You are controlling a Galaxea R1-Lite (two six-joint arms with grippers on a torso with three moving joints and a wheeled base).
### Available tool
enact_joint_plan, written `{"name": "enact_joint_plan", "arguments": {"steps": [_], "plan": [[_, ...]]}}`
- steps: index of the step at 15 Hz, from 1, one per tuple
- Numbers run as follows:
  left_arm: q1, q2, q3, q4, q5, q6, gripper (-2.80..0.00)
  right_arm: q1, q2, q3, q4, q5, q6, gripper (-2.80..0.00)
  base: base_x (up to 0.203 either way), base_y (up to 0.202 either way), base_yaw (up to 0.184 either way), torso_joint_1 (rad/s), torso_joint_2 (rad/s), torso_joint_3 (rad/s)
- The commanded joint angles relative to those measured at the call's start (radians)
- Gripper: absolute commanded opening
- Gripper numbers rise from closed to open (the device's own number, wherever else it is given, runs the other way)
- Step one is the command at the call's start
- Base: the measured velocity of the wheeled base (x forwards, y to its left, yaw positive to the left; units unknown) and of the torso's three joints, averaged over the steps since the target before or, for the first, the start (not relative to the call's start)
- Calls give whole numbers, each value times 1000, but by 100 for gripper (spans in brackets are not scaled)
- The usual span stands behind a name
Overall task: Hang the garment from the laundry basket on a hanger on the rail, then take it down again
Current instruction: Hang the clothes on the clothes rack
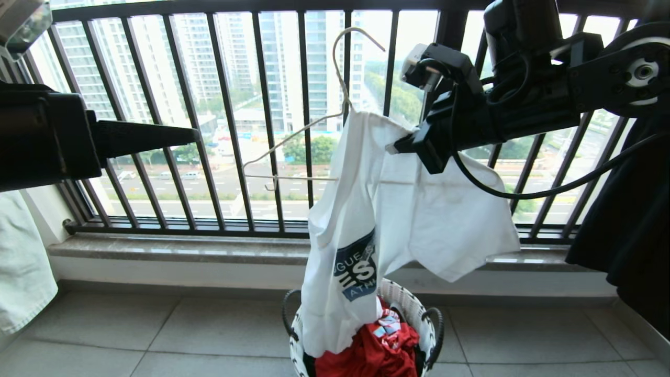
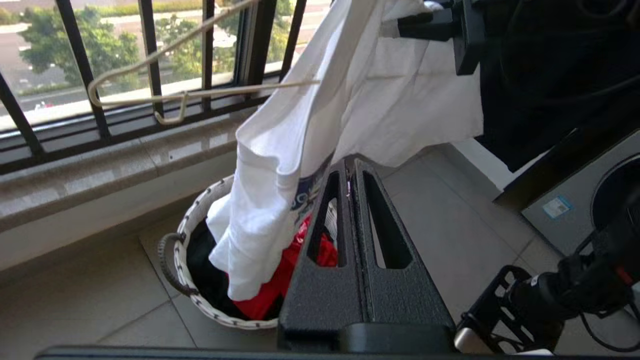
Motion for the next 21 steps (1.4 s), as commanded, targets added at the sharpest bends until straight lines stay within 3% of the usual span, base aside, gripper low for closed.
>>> {"name": "enact_joint_plan", "arguments": {"steps": [1,3,7,8,11,14,16,21], "plan": [[-104,79,-94,223,109,-5,-280,-1,-7,0,-8,2,14,-280,0,0,0,0,0,0],[-178,175,-119,239,231,-48,-280,1,-16,0,-9,3,39,-280,0,0,0,0,0,0],[-227,339,-139,206,314,-141,-280,3,-25,0,-9,4,43,-280,0,0,0,0,0,0],[-228,370,-135,152,340,-172,0,3,-31,0,-9,4,43,-280,0,0,0,0,0,0],[-237,468,-143,100,439,-205,0,4,-39,1,-9,5,46,-280,0,0,0,0,0,0],[-269,540,-131,-8,493,-262,0,8,-53,4,-9,7,47,-280,0,0,0,0,0,0],[-273,573,-138,-19,546,-285,0,15,-63,8,-7,7,47,-280,0,0,0,0,0,0],[-286,599,-133,-75,550,-325,0,45,-81,13,-6,7,68,-280,0,0,0,0,0,0]]}}
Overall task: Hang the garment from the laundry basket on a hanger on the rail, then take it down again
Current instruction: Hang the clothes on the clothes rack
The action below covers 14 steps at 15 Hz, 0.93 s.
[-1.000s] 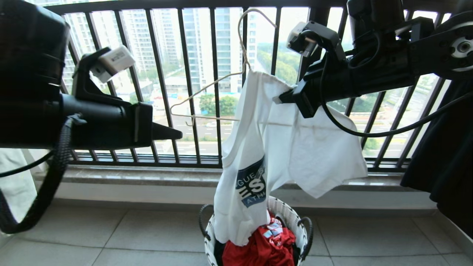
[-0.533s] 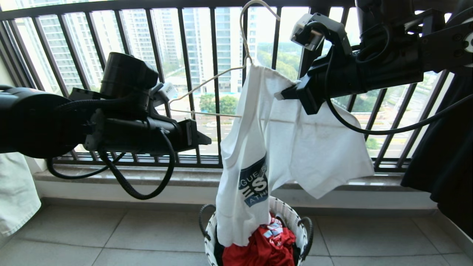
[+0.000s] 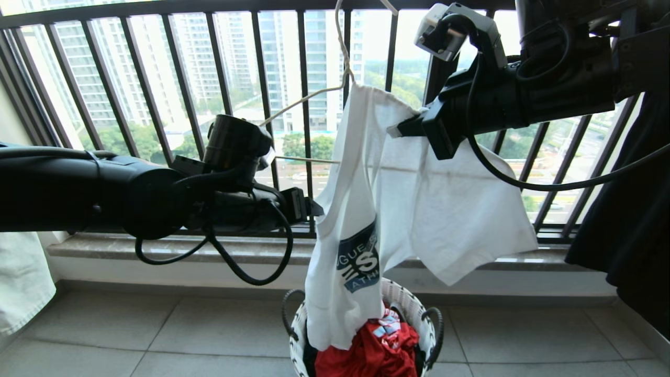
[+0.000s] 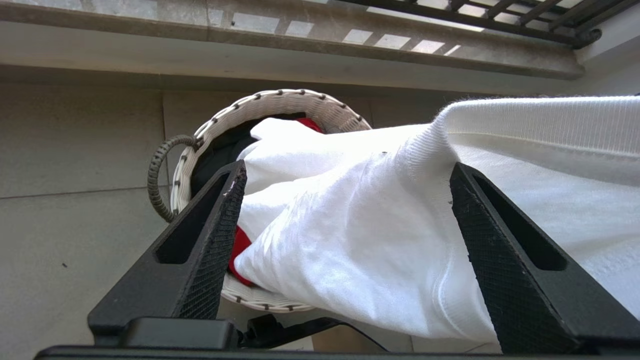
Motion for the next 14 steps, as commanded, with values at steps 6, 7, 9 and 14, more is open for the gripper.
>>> {"name": "enact_joint_plan", "arguments": {"steps": [6,7,9,14], "plan": [[-5,-23,29,-78,-1,-43,0,24,-5,2,2,-4,18,-280,0,0,0,0,0,0],[-5,-40,29,-77,-1,-44,0,24,-3,2,2,-5,17,-280,0,0,0,0,0,0],[-5,-71,29,-75,-1,-44,0,22,4,1,0,-7,15,-280,0,0,0,0,0,0],[-39,-46,42,-75,0,-44,0,36,3,0,-13,-5,15,-280,0,0,0,0,0,0]]}}
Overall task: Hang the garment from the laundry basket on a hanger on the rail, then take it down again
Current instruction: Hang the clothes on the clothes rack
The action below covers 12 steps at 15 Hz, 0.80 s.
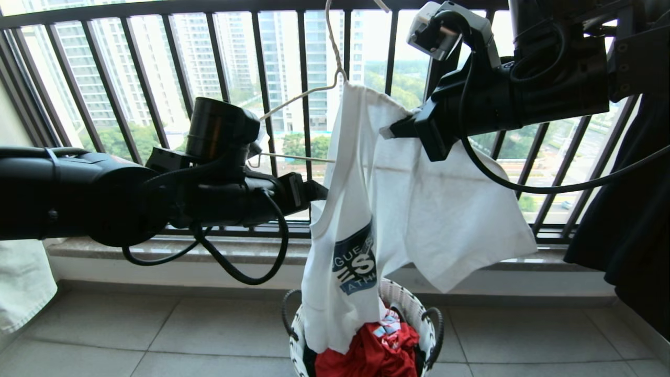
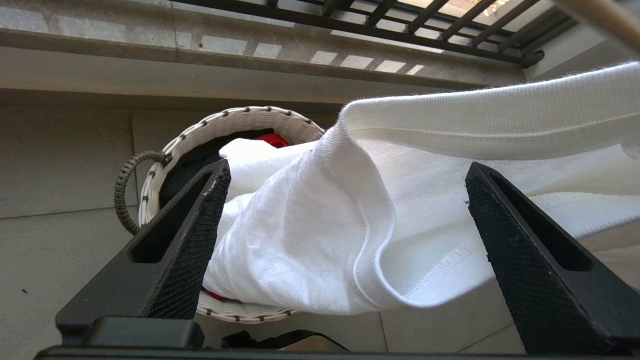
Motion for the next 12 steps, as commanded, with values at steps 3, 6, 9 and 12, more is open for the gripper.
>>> {"name": "enact_joint_plan", "arguments": {"steps": [3,6,9,12], "plan": [[-9,53,1,-7,7,-2,0,14,-16,0,-2,2,-5,-280,0,0,0,0,0,0],[-9,78,1,-11,13,0,0,30,-35,2,1,2,-5,-280,0,0,0,0,0,0],[1,103,-12,-10,76,33,0,31,-35,0,1,2,-5,-280,0,0,0,0,0,0],[55,98,-36,-9,119,57,0,26,-29,-3,-4,-1,-5,-280,0,0,0,0,0,0]]}}
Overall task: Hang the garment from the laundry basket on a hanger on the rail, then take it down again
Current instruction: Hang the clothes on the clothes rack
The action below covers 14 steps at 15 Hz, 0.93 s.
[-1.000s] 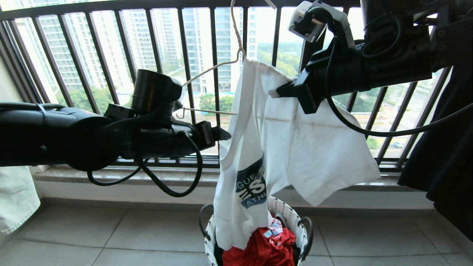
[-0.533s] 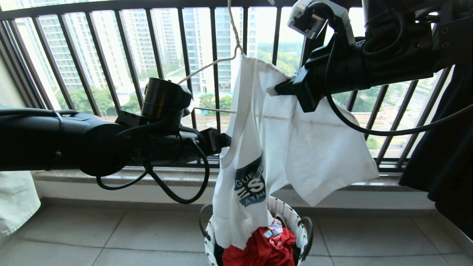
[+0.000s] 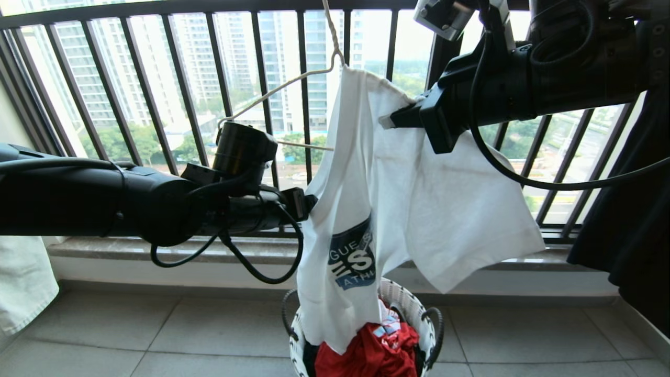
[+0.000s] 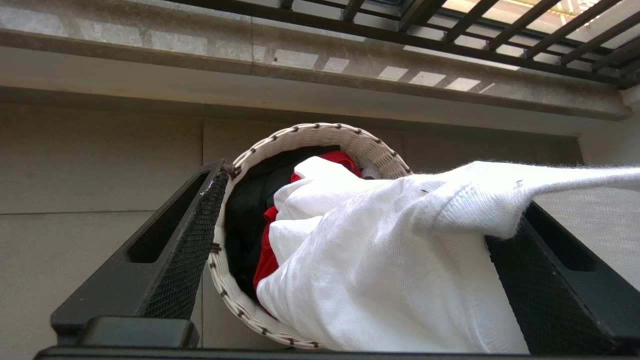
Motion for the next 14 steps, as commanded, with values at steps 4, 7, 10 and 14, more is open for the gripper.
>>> {"name": "enact_joint_plan", "arguments": {"steps": [4,7,10,14], "plan": [[50,-43,-22,8,3,9,0,-35,27,-7,-27,-11,-3,-280,0,0,0,0,0,0],[56,-25,-23,6,3,10,0,-39,28,-9,-29,-11,-3,-280,0,0,0,0,0,0],[57,-30,-22,6,3,10,-280,-44,28,-9,-29,-11,-3,-280,0,0,0,0,0,0],[65,-22,-23,5,3,14,-280,-71,28,-9,-30,-11,-5,-280,0,0,0,0,0,0]]}}
